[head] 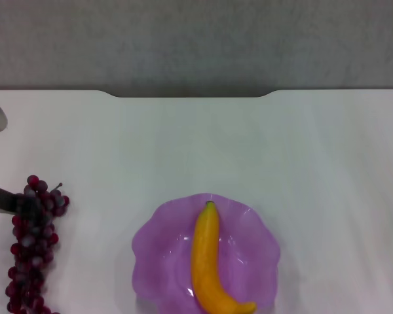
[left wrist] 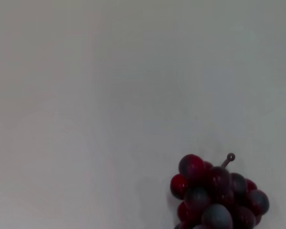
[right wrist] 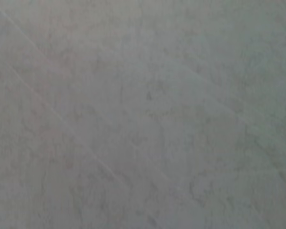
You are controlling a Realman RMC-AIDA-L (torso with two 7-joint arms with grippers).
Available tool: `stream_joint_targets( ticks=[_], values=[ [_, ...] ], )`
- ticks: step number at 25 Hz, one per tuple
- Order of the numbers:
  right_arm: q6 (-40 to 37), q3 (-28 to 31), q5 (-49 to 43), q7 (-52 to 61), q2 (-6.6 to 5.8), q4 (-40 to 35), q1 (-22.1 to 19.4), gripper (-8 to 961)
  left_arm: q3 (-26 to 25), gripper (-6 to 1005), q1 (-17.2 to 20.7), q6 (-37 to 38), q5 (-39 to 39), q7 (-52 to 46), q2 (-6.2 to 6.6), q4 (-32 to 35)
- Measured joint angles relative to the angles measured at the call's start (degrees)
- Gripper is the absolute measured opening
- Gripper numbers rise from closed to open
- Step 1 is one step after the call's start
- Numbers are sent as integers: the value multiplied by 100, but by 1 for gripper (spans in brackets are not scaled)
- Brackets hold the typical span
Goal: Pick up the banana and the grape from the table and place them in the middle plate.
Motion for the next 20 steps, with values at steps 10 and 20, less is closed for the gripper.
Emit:
stream_joint_targets(
  ticks=[10,20],
  values=[
    [1,-14,-4,0,0,21,4,770,60,261,31,353,-65,84,-27,-41],
    [1,-25,-130,-5,6,27,9,770,66,221,200,474,-289,209,-33,-285]
  ],
)
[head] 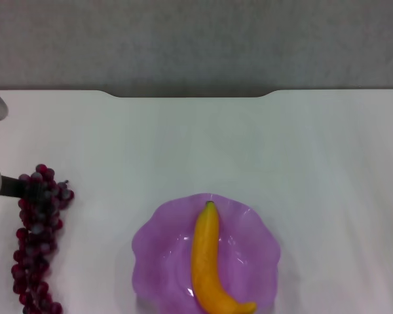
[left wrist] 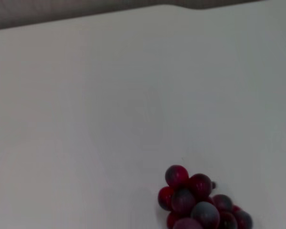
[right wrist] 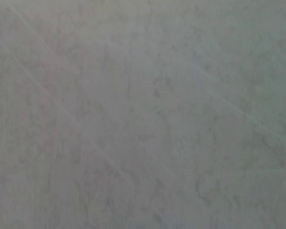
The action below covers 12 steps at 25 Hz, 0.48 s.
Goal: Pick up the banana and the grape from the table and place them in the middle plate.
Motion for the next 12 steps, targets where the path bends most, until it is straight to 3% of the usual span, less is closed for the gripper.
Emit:
stream_joint_targets(
  ticks=[12],
  values=[
    [-28,-1,-1,-3,3,15,0,770,158,211,590,127,-1,-42,-13,-1069]
  ],
)
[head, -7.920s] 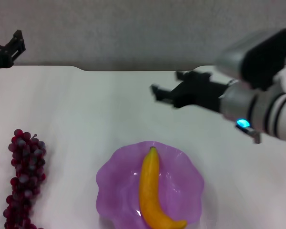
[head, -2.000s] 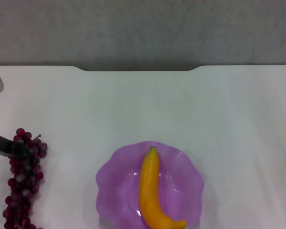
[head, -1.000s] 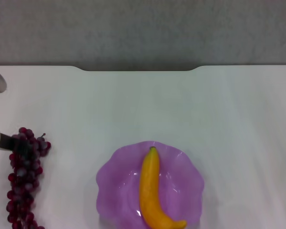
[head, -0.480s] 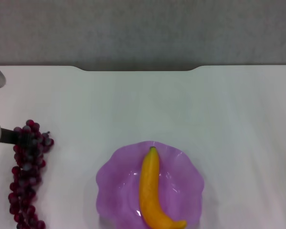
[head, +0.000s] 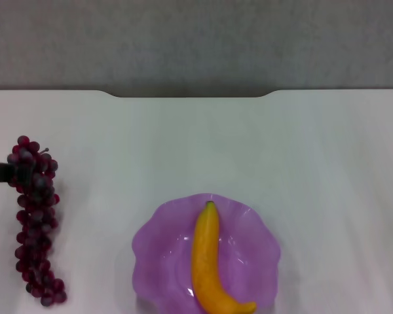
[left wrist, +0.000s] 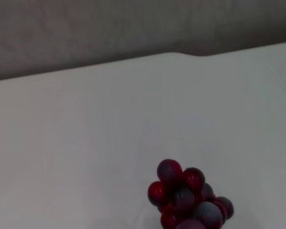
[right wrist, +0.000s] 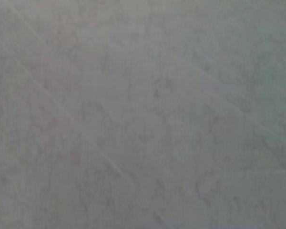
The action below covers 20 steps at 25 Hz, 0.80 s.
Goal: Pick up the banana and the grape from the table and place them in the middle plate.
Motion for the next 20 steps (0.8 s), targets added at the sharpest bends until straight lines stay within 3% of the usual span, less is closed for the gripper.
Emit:
stream_joint_targets(
  ticks=[9,20],
  values=[
    [-8,0,0,0,0,2,0,770,112,204,488,67,1,-9,-4,-1030],
    [-12,0,0,0,0,11,0,770,321,199,1019,703,-286,179,-3,-2496]
  ],
)
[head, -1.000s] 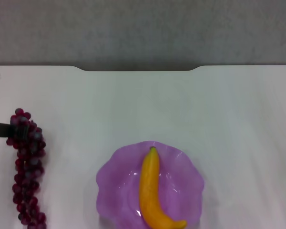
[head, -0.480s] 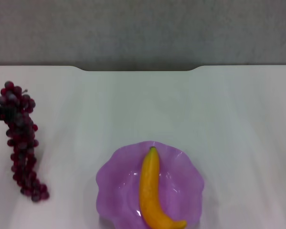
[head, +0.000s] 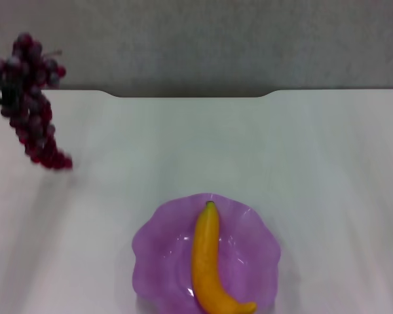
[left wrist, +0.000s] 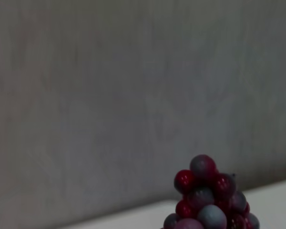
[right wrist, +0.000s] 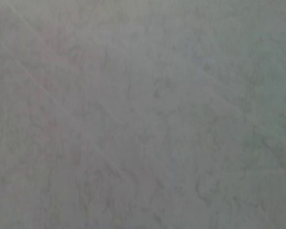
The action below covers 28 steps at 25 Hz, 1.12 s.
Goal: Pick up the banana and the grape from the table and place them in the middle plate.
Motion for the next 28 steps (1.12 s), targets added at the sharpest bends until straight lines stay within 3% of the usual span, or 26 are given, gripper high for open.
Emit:
stream_joint_targets(
  ticks=[9,14,22,28],
  values=[
    [-1,-7,0,0,0,1,-11,770,448,196,386,304,-4,229,9,-1137],
    [-10,-9,0,0,0,0,-19,770,1107,194,542,335,1,437,8,-1654],
    [-10,-9,0,0,0,7,-41,770,1782,189,534,308,-99,669,20,-1749],
    [-11,0,0,0,0,15,-54,770,2001,190,570,107,-694,1064,32,-1770]
  ],
)
